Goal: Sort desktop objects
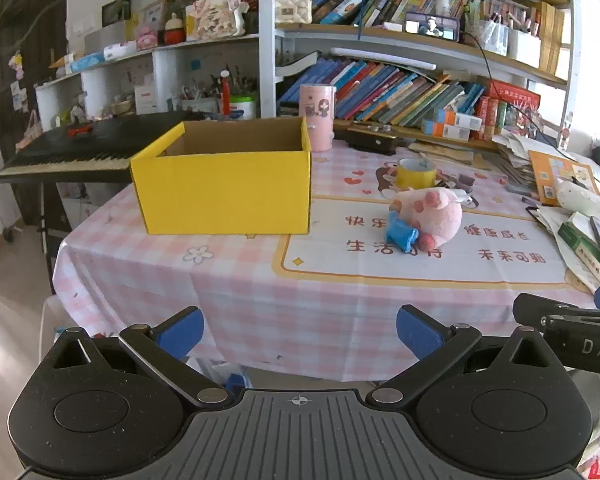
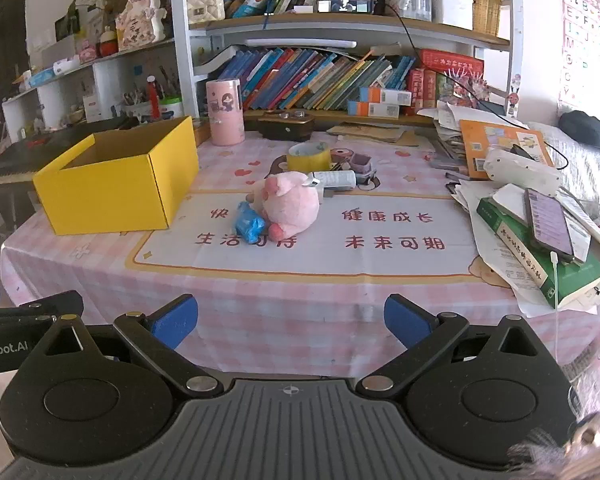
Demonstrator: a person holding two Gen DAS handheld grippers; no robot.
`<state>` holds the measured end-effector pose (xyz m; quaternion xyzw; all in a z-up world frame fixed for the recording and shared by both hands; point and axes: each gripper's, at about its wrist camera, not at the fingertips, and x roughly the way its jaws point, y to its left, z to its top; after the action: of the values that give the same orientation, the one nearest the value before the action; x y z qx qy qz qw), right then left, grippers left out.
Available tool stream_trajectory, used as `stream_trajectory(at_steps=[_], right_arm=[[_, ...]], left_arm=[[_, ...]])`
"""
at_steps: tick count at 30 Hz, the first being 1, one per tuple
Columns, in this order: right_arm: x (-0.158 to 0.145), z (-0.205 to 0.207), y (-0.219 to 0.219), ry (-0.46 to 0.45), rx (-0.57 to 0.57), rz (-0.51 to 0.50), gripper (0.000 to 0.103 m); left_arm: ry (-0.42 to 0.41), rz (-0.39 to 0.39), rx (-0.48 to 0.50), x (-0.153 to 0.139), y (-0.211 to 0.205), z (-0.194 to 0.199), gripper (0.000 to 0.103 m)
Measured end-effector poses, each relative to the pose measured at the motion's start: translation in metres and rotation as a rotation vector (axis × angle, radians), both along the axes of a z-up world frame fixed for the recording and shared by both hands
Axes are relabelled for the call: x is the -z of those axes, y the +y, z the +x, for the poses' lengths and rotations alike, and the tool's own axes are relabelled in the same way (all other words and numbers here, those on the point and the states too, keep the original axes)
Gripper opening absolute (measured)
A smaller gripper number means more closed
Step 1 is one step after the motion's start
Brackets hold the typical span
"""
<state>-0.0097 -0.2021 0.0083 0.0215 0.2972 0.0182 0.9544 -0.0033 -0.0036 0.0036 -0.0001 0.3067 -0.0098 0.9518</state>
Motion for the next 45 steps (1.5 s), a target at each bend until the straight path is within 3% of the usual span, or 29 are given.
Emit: stream_trajectory(at_steps=[45], right_arm=[[0.0023,0.0032,0.0074,0.006,-0.028,0.003,0.098]], left_arm=[[-0.005,0.004,-0.003,0.0016,0.0028,0.0024,0.103]])
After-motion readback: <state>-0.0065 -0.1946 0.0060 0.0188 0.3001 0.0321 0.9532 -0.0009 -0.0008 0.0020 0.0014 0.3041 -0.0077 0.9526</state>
